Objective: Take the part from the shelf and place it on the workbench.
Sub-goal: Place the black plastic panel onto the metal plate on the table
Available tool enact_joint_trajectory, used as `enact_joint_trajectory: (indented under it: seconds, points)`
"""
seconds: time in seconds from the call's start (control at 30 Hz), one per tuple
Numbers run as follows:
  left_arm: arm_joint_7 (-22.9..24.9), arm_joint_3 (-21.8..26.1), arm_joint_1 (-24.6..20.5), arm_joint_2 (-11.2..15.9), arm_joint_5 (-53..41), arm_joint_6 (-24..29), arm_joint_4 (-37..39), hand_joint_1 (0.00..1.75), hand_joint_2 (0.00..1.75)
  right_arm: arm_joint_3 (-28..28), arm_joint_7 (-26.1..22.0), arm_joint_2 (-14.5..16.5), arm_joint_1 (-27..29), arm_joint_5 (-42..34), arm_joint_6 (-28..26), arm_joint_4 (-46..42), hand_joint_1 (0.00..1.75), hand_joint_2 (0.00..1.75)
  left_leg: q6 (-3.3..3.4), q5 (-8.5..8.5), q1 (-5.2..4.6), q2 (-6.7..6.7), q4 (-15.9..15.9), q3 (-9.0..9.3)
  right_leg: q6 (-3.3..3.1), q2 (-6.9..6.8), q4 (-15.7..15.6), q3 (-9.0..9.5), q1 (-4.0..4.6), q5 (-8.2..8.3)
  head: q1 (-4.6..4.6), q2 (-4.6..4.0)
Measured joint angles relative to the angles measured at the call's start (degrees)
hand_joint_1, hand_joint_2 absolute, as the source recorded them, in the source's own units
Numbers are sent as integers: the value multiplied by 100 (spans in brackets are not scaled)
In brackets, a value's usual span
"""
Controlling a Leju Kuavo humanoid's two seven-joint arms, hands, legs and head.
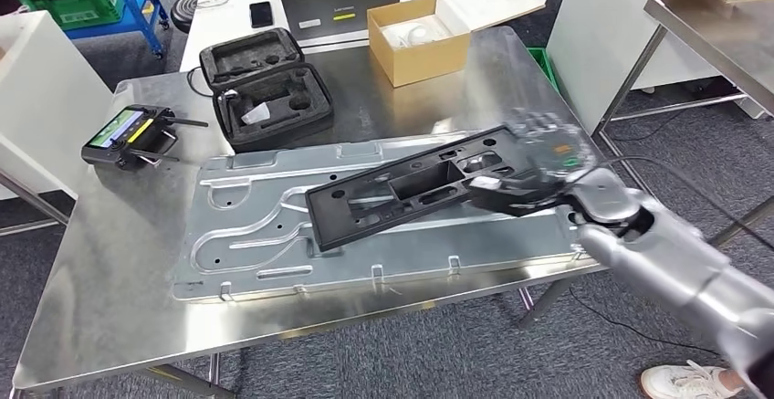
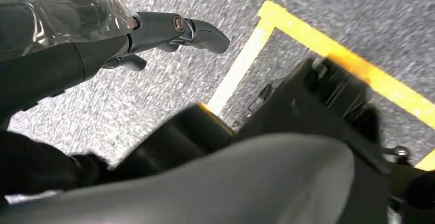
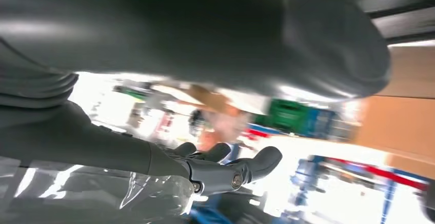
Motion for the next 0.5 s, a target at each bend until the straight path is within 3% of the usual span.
enact_joint_trajectory:
  seconds: [0.07,0.2,0.27,0.33,0.37,0.4,0.43,0.5]
  points:
    - [-1,1,38,15,21,17,1,0,0,-279,91,-342,181,-31,7,-126,0,0,66,194,-28,-9,-675,364,60,4,-2,-43,7,50,2,0]
    - [-22,0,54,22,39,38,1,0,0,-692,258,-879,516,0,98,-300,0,0,186,338,-64,-9,-874,366,209,19,-57,-101,-18,122,5,0]
    - [-42,0,55,21,42,38,1,0,0,-868,355,-1101,654,54,232,-369,0,0,268,459,-48,6,-947,325,238,25,248,-222,-25,-193,9,0]
    - [-61,0,54,16,51,38,1,0,0,-1025,436,-1293,778,96,368,-415,0,0,320,537,-57,16,-953,246,250,27,1013,-462,-15,-718,13,0]
    - [-65,0,53,13,59,38,1,0,0,-1106,462,-1379,858,103,410,-436,0,0,331,571,-63,20,-951,205,262,28,1380,-550,-10,-896,13,0]
    - [-68,-1,52,10,65,39,1,0,0,-1185,477,-1452,939,103,436,-455,0,0,332,603,-66,22,-948,166,273,29,1584,-552,-5,-963,13,0]
    - [-69,-2,51,8,68,39,1,0,0,-1263,485,-1520,1011,102,451,-473,0,0,326,633,-68,23,-944,130,282,28,1559,-440,-8,-923,13,0]
    - [-71,-1,44,2,70,39,1,0,0,-1392,492,-1639,1091,102,469,-514,0,0,294,681,-68,25,-921,65,296,24,876,94,-19,-674,14,0]
